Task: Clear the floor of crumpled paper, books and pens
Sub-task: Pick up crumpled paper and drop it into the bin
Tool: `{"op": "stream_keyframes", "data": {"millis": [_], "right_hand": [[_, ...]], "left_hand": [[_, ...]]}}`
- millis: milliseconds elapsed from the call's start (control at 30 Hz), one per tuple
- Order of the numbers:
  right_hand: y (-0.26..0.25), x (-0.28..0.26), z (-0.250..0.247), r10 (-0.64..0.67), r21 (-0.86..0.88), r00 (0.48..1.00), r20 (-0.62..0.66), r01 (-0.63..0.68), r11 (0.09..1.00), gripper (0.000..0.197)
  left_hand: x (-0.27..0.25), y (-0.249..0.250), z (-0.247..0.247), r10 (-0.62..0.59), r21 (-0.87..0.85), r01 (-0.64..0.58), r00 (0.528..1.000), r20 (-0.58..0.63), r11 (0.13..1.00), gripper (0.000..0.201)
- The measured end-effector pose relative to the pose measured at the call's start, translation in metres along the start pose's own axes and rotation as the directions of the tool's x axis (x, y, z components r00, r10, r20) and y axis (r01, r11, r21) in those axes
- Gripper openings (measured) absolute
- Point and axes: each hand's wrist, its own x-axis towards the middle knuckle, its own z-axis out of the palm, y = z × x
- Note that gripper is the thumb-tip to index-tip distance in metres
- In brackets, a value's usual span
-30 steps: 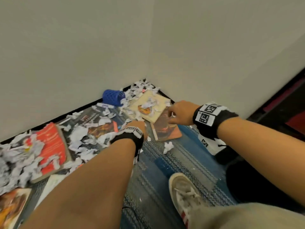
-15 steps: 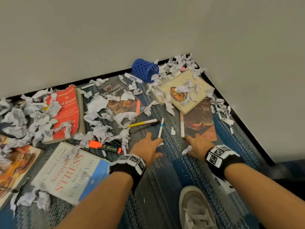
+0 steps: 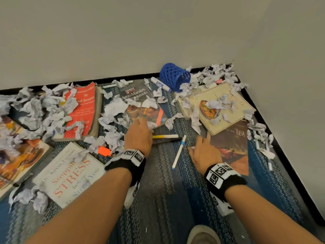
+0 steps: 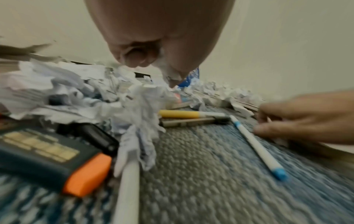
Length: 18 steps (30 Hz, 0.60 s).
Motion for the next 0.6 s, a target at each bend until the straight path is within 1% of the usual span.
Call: {"op": "stream_keyframes", "data": {"millis": [33, 67, 100, 167, 233, 267, 300, 333, 367, 400, 433, 467, 500, 533, 567, 600], "right_hand": [[0.000, 0.002, 0.002, -0.027, -0.049, 1.000, 0.012, 0.028, 0.998, 0.040], [0.001, 0.004, 0.004, -0.061, -0.080, 0.998, 0.021, 0.063, 0.995, 0.038], [0.003, 0.003, 0.006, -0.098, -0.106, 0.995, 0.031, 0.101, 0.989, 0.034], [0.007, 0.004, 0.006, -0.167, -0.139, 0.983, 0.069, 0.176, 0.975, 0.025], [0.013, 0.007, 0.003, -0.206, -0.086, 0.975, 0.088, 0.213, 0.973, 0.022], [0.016, 0.009, -0.001, -0.215, -0.009, 0.974, 0.068, 0.217, 0.976, 0.022], [0.018, 0.012, -0.005, -0.201, 0.118, 0.979, 0.018, 0.198, 0.973, 0.021], [0.019, 0.017, -0.011, -0.149, 0.275, 0.988, -0.046, 0.155, 0.949, 0.021], [0.019, 0.022, -0.019, -0.061, 0.426, 0.994, -0.094, 0.096, 0.900, 0.021], [0.018, 0.030, -0.026, 0.024, 0.524, 0.990, -0.139, 0.053, 0.850, 0.020], [0.017, 0.039, -0.032, 0.079, 0.538, 0.977, -0.197, 0.040, 0.842, 0.018], [0.014, 0.049, -0.037, 0.095, 0.503, 0.963, -0.252, 0.046, 0.863, 0.019], [0.013, 0.060, -0.039, 0.095, 0.457, 0.956, -0.279, 0.045, 0.889, 0.027], [0.010, 0.070, -0.041, 0.086, 0.401, 0.954, -0.287, 0.038, 0.915, 0.040], [0.008, 0.079, -0.040, 0.070, 0.332, 0.964, -0.256, 0.020, 0.943, 0.052], [0.005, 0.086, -0.037, 0.052, 0.252, 0.977, -0.209, 0.002, 0.968, 0.059]], "left_hand": [[0.005, -0.003, -0.003, -0.063, -0.024, 0.062, 0.998, -0.032, 0.998, 0.032], [0.009, -0.006, -0.005, -0.104, -0.050, 0.102, 0.994, -0.038, 0.994, 0.037], [0.013, -0.009, -0.006, -0.121, -0.070, 0.119, 0.993, -0.018, 0.990, 0.041], [0.020, -0.016, -0.007, -0.105, -0.064, 0.109, 0.992, 0.066, 0.992, 0.044], [0.025, -0.018, -0.005, -0.049, 0.017, 0.047, 0.986, 0.161, 0.999, 0.039], [0.026, -0.017, -0.004, -0.029, 0.058, 0.018, 0.982, 0.187, 0.998, 0.034], [0.027, -0.015, -0.002, -0.018, 0.096, -0.001, 0.980, 0.199, 0.995, 0.028], [0.026, -0.014, 0.001, -0.007, 0.117, -0.017, 0.979, 0.204, 0.993, 0.024], [0.025, -0.013, 0.003, 0.001, 0.120, -0.025, 0.980, 0.199, 0.992, 0.020], [0.024, -0.012, 0.005, 0.001, 0.103, -0.021, 0.982, 0.191, 0.995, 0.018], [0.022, -0.011, 0.006, -0.001, 0.070, -0.011, 0.985, 0.175, 0.997, 0.018], [0.019, -0.011, 0.006, -0.008, 0.034, 0.003, 0.989, 0.145, 0.999, 0.020], [0.015, -0.010, 0.007, -0.030, 0.006, 0.030, 0.994, 0.106, 1.000, 0.025], [0.010, -0.009, 0.003, -0.046, 0.001, 0.046, 0.997, 0.055, 0.999, 0.030], [0.005, -0.008, -0.001, -0.061, 0.019, 0.061, 0.998, 0.015, 0.998, 0.035], [0.001, -0.009, -0.005, -0.075, 0.050, 0.076, 0.997, -0.014, 0.996, 0.039]]}}
